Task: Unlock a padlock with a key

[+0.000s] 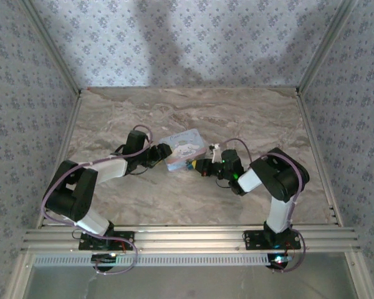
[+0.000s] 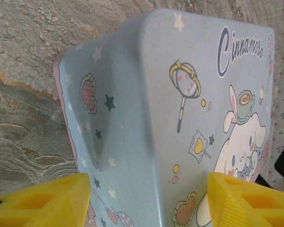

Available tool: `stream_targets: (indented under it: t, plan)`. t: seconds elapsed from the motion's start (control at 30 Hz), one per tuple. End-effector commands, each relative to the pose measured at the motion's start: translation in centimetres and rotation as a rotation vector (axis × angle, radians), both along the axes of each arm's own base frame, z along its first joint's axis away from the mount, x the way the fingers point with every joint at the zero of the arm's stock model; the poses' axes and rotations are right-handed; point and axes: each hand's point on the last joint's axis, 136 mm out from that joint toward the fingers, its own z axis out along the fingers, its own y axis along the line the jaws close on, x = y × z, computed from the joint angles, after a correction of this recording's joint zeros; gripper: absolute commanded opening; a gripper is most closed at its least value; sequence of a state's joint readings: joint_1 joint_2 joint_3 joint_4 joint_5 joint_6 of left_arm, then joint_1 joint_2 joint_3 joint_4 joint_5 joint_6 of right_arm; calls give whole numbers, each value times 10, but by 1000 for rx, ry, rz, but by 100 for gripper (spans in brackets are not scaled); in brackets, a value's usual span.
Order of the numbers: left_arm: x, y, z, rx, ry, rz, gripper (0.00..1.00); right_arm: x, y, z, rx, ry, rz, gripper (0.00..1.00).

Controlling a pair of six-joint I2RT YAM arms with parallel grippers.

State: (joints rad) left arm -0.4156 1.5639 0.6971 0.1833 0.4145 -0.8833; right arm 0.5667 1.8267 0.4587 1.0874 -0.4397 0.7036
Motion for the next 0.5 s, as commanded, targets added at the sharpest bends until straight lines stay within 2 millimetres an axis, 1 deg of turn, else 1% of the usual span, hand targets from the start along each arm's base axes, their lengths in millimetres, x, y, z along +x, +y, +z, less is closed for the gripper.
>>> stream_targets:
  t: [0.0,0.13,0.2,0.3,0.37,0.47]
  plan:
    - [-35,14,-36,92,147,-7,68,9,-11,16,5,-45,-61,0]
    - [-30,12,-23,78,110,-6,78,4,-18,17,-39,-56,-62,0]
    - [-26,12,-13,66,85,-6,82,1,-23,19,-54,-56,-68,0]
    - [-19,12,6,58,37,-9,87,-4,-31,24,-68,-47,-76,0]
    - [-15,14,22,56,-7,-9,90,-9,-34,28,-107,-68,-61,0]
    - [-11,22,42,73,-76,5,95,-18,-41,39,-152,-81,-54,0]
